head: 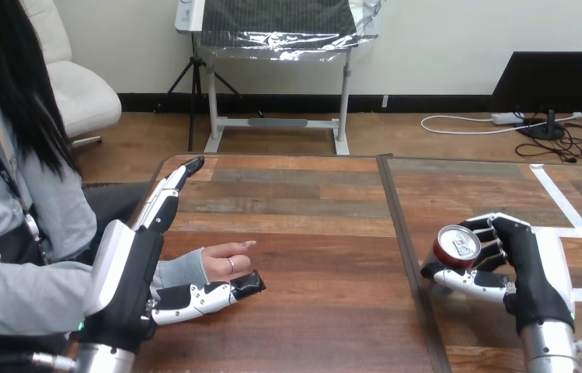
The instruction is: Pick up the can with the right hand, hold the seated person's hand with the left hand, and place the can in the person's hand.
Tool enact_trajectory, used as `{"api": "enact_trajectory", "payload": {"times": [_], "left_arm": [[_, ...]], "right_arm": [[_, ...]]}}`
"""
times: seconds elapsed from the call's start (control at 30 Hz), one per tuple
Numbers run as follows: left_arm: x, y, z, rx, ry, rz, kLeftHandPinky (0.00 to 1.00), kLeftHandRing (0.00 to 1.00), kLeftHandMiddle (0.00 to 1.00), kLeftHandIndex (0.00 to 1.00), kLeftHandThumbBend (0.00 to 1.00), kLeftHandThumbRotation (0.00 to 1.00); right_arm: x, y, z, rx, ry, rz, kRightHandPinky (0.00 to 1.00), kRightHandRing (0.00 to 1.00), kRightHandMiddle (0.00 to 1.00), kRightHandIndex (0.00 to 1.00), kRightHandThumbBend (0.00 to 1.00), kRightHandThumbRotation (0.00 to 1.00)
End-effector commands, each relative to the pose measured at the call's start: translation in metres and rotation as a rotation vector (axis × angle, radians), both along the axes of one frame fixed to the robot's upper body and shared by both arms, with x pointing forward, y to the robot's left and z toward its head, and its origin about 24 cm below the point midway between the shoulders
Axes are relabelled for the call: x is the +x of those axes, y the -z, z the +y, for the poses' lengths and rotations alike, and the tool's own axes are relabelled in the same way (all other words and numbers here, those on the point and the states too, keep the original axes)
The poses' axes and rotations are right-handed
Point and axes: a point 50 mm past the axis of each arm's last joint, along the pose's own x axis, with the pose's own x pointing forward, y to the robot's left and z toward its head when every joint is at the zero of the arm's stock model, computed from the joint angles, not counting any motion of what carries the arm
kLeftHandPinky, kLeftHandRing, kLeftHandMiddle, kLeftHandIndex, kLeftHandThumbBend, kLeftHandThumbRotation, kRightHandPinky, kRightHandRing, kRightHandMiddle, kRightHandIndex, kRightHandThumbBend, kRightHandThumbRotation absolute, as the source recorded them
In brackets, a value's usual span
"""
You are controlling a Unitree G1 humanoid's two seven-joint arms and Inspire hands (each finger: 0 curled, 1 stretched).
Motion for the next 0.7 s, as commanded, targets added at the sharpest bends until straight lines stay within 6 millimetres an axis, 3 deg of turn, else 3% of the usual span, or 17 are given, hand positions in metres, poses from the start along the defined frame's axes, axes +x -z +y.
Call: {"api": "enact_trajectory", "payload": {"times": [0.0, 0.67], "left_arm": [[0.015, -0.024, -0.001, 0.086, 0.02, -0.084, 0.91, 0.96, 0.94, 0.92, 1.0, 0.44], [0.03, -0.035, 0.011, 0.372, -0.015, 0.016, 0.9, 0.94, 0.94, 0.94, 1.0, 0.39]], "right_arm": [[0.032, -0.044, 0.004, -0.039, -0.057, -0.184, 0.41, 0.43, 0.51, 0.52, 0.84, 0.0], [0.039, -0.056, 0.005, -0.112, -0.144, -0.194, 0.38, 0.42, 0.5, 0.51, 0.86, 0.0]]}}
